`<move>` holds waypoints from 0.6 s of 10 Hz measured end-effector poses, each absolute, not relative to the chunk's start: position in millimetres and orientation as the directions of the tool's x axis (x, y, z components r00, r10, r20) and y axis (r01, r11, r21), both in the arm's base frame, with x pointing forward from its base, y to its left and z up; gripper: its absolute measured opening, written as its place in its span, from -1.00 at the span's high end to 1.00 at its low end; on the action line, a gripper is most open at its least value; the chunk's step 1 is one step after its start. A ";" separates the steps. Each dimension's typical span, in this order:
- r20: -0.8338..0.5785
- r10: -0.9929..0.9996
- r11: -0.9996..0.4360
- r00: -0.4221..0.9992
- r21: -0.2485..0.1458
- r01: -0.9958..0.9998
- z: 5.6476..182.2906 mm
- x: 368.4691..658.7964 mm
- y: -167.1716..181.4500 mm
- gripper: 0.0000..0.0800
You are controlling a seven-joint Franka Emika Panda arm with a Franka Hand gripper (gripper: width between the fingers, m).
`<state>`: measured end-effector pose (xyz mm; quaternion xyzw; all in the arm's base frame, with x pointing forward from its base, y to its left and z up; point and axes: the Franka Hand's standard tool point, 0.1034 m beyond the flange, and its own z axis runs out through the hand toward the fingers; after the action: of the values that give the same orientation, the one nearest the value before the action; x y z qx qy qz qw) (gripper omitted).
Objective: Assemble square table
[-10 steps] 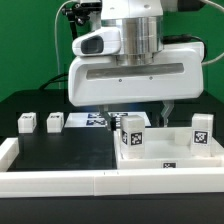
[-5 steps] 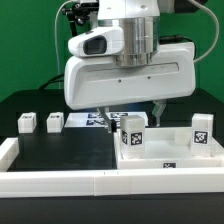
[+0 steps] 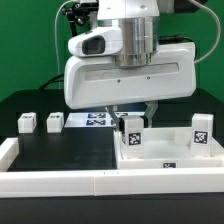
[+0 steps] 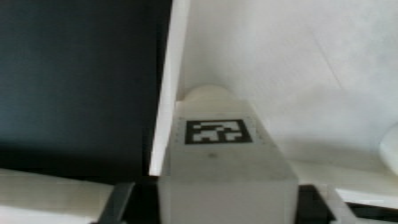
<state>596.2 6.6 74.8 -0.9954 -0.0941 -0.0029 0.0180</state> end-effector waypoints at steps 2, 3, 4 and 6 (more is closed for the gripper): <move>0.005 0.033 -0.999 0.999 -0.038 0.034 74.9 596.4 7.0 0.27; 0.001 -0.102 -0.994 0.995 -0.037 -0.102 75.0 596.6 6.9 0.27; -0.001 -0.225 -0.974 0.974 -0.037 -0.225 75.0 596.7 6.9 0.27; -0.005 -0.490 -0.871 0.872 -0.029 -0.490 75.1 596.5 7.1 0.27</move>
Offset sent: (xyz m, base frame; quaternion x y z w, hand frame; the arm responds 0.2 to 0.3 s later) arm -0.0040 0.0033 0.0021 -0.0025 0.0067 0.2991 0.9542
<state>596.5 7.1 75.1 -0.9672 0.2535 -0.0013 0.0147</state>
